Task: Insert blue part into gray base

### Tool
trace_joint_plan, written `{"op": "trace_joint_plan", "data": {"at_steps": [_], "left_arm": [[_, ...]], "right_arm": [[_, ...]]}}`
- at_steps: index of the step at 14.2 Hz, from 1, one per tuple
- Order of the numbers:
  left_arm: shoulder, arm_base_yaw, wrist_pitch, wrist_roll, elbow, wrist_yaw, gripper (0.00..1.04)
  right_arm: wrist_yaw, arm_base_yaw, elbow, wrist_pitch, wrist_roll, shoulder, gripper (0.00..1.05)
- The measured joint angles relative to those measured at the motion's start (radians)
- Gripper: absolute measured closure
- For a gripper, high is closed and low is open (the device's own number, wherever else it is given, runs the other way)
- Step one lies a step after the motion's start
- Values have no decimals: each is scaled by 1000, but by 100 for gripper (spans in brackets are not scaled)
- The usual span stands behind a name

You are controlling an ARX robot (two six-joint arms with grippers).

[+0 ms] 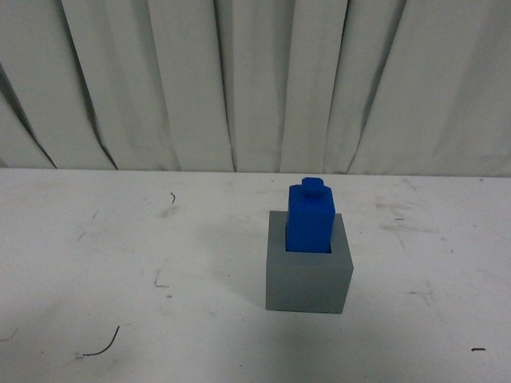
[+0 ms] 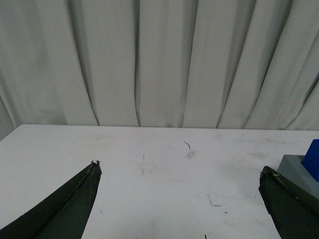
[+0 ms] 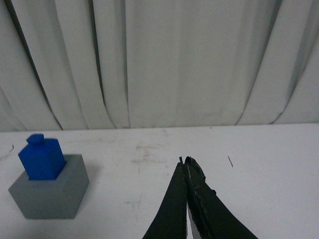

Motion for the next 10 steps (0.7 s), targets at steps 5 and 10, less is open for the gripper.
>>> {"op": "trace_joint_plan", "data": {"at_steps": [5,10], "left_arm": [[0,0,0,0,0,0,7],[0,0,1,0,0,0,7]], "right_arm": [[0,0,-3,-18,0,0,93],[0,0,-3,-18,0,0,31]]}}
